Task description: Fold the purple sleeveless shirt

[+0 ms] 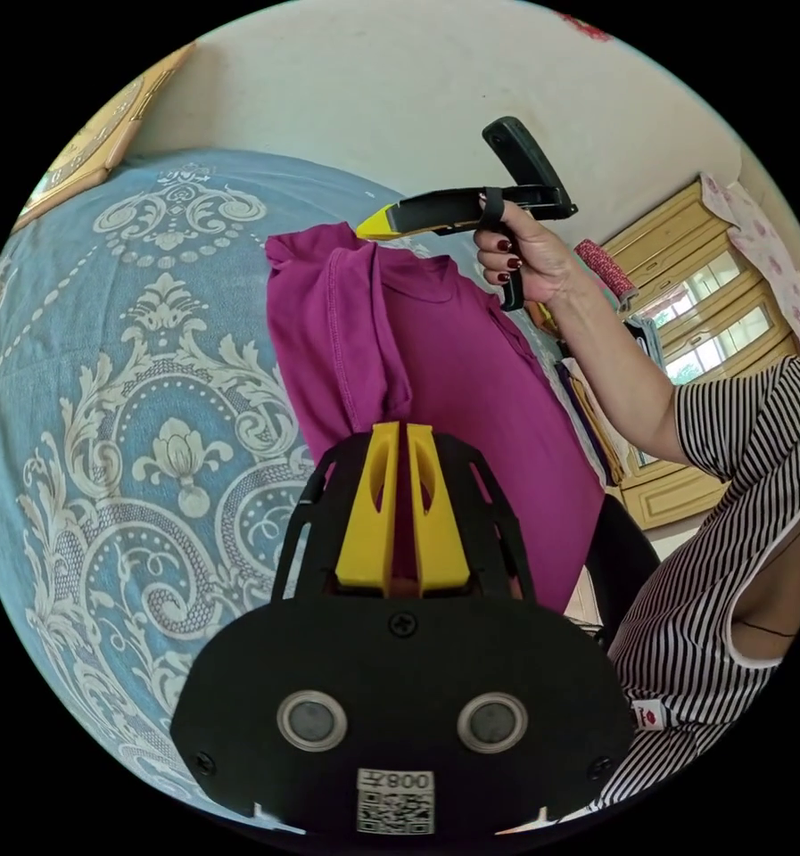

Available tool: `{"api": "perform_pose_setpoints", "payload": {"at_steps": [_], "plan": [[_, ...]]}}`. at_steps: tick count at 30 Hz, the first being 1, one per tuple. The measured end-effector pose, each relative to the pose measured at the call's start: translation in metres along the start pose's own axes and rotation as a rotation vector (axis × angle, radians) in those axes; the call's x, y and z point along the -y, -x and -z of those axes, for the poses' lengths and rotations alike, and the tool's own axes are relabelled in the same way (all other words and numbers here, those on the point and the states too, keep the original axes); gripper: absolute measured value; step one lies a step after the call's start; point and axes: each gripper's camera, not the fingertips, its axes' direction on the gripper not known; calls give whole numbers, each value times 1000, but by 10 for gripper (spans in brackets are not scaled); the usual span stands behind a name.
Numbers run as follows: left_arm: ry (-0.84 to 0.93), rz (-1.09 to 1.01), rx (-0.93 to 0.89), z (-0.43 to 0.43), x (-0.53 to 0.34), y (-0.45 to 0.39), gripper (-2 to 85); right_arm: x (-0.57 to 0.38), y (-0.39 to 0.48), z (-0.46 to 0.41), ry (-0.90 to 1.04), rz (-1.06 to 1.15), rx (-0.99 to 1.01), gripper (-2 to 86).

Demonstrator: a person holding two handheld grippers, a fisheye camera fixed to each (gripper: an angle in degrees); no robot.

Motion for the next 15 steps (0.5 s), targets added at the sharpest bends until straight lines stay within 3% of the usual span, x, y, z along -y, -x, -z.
{"api": "perform_pose_setpoints", "payload": {"at_steps": [4,8,15], "plan": [[-13,11,-13,0,2,2,23,-6,-20,-4,7,-50,12,51],[-148,53,0,16,-2,6,27,-3,-28,-10,-9,-53,68,46],[-8,38,5,-6,10,3,21,32,-10,-47,85,18,24,61]]}}
